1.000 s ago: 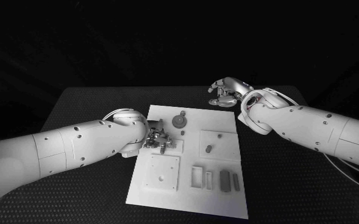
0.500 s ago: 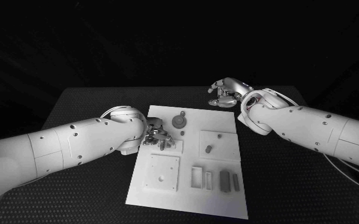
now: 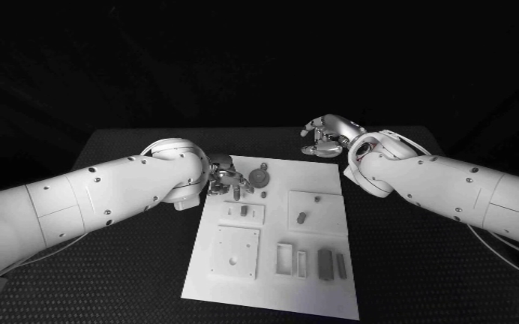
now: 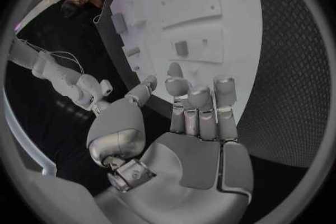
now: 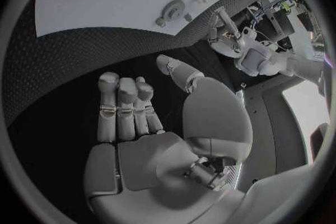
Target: Assemble the parts on the task board
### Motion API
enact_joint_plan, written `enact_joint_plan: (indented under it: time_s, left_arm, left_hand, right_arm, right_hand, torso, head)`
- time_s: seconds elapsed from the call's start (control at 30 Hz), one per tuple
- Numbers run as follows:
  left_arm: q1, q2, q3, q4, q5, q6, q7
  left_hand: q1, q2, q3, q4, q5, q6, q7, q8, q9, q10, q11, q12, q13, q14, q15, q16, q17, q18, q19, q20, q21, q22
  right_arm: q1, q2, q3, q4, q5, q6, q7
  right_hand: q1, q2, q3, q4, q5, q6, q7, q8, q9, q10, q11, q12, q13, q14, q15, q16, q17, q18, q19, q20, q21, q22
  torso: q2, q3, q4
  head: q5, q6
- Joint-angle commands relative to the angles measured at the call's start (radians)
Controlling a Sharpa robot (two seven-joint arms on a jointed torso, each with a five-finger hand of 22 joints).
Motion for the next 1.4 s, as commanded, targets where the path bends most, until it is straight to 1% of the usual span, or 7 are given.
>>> enact_joint_plan:
  time_s: [0.03, 0.13, 0.27, 0.33, 0.57, 0.77, 1.4]
  left_arm:
    - [0.02, 0.002, 0.002, -0.036, 0.026, -0.019, 0.007]
    - [0.031, 0.011, 0.002, -0.072, 0.049, 0.006, -0.001]
    - [0.035, 0.039, 0.002, -0.143, 0.077, 0.012, 0.002]
    - [0.035, 0.054, 0.002, -0.177, 0.072, -0.004, 0.01]
    - [0.032, 0.109, 0.001, -0.283, 0.017, -0.022, 0.035]
    - [0.016, 0.15, -0.003, -0.354, -0.024, -0.03, 0.049]
    - [-0.005, 0.179, -0.007, -0.385, -0.034, 0.01, 0.065]
  left_hand:
    - [0.022, 0.009, 0.006, 0.002, -0.002, -0.029, 0.015, -0.017, -0.007, -0.006, 0.016, -0.009, -0.003, -0.015, 0.008, -0.009, -0.004, -0.003, -0.013, -0.118, -0.008, -0.002]
    - [0.052, 0.042, -0.008, -0.023, -0.002, -0.036, 0.025, -0.022, -0.008, -0.037, 0.025, -0.032, -0.015, -0.046, 0.021, -0.033, -0.015, -0.013, -0.043, -0.107, -0.028, -0.006]
    - [0.117, 0.156, -0.004, -0.086, 0.035, -0.063, 0.046, -0.029, -0.01, -0.125, 0.052, -0.126, -0.066, -0.132, 0.058, -0.124, -0.062, -0.042, -0.126, -0.078, -0.098, -0.029]
    - [0.127, 0.159, -0.012, -0.097, 0.035, -0.099, 0.06, -0.044, -0.016, -0.142, 0.063, -0.156, -0.086, -0.147, 0.076, -0.15, -0.079, -0.053, -0.144, -0.069, -0.119, -0.037]
    - [0.108, 0.069, -0.038, -0.06, -0.001, -0.177, 0.091, -0.069, -0.023, -0.189, 0.093, -0.224, -0.132, -0.19, 0.113, -0.211, -0.119, -0.068, -0.182, -0.043, -0.176, -0.058]
    - [0.106, 0.035, -0.037, -0.027, -0.002, -0.197, 0.095, -0.073, -0.023, -0.185, 0.097, -0.231, -0.14, -0.188, 0.117, -0.215, -0.124, -0.063, -0.179, -0.038, -0.183, -0.058]
    - [0.105, 0.023, -0.041, 0.012, -0.002, -0.209, 0.099, -0.075, -0.027, -0.183, 0.1, -0.234, -0.144, -0.187, 0.12, -0.214, -0.128, -0.059, -0.178, -0.034, -0.188, -0.053]
  right_arm:
    - [-0.001, -0.001, 0.0, -0.001, 0.003, -0.002, 0.012]
    - [-0.001, -0.003, 0.0, -0.001, 0.003, -0.002, 0.012]
    - [-0.001, -0.002, 0.0, -0.003, 0.003, -0.003, 0.012]
    - [-0.001, -0.002, 0.0, -0.003, 0.003, -0.003, 0.012]
    - [-0.001, 0.003, 0.0, -0.005, 0.003, -0.005, 0.014]
    - [-0.001, 0.006, 0.0, -0.007, 0.003, -0.005, 0.015]
    - [-0.001, 0.008, 0.0, -0.006, 0.003, -0.005, 0.014]
  right_hand:
    - [-0.01, 0.0, -0.006, -0.001, -0.005, 0.012, 0.009, 0.005, -0.001, -0.161, 0.021, 0.005, -0.001, -0.006, 0.0, 0.006, -0.002, 0.053, 0.0, 0.002, -0.004, 0.016]
    - [-0.011, 0.0, -0.007, -0.001, -0.006, 0.011, 0.009, 0.005, -0.001, -0.161, 0.021, 0.005, -0.002, -0.006, 0.0, 0.006, -0.002, 0.053, 0.0, 0.002, -0.004, 0.016]
    - [-0.009, 0.001, -0.006, -0.002, -0.001, 0.011, 0.009, 0.005, -0.002, -0.161, 0.021, 0.006, -0.003, -0.006, 0.0, 0.006, -0.002, 0.053, 0.0, 0.002, -0.004, 0.016]
    - [-0.009, 0.002, -0.006, -0.002, 0.007, 0.011, 0.009, 0.006, -0.003, -0.162, 0.021, 0.007, -0.005, -0.005, 0.0, 0.006, -0.003, 0.053, 0.001, 0.001, -0.004, 0.016]
    - [-0.008, 0.0, -0.007, -0.004, 0.011, 0.01, 0.009, 0.006, -0.004, -0.162, 0.021, 0.008, -0.006, -0.006, 0.0, 0.007, -0.003, 0.053, 0.001, 0.001, -0.004, 0.015]
    - [-0.008, 0.0, -0.007, -0.004, 0.012, 0.01, 0.009, 0.005, -0.004, -0.162, 0.021, 0.008, -0.007, -0.006, 0.0, 0.007, -0.003, 0.053, 0.001, 0.001, -0.004, 0.015]
    - [-0.008, 0.001, -0.008, -0.005, 0.013, 0.009, 0.009, 0.005, -0.005, -0.163, 0.021, 0.009, -0.008, -0.006, 0.0, 0.006, -0.004, 0.053, 0.0, 0.001, -0.005, 0.015]
  torso:
    - [0.001, 0.0008, -0.0007]
    - [0.001, 0.0011, -0.0007]
    - [0.002, -0.0002, -0.0002]
    - [0.002, -0.0012, -0.0006]
    - [0.003, -0.0019, -0.003]
    - [0.006, -0.0033, -0.005]
    - [0.005, -0.0029, -0.0038]
  head:
    - [0.001, 0.006]
    - [0.0, 0.01]
    - [-0.001, 0.014]
    - [-0.001, 0.015]
    - [0.002, 0.018]
    - [0.001, 0.017]
    - [-0.007, 0.012]
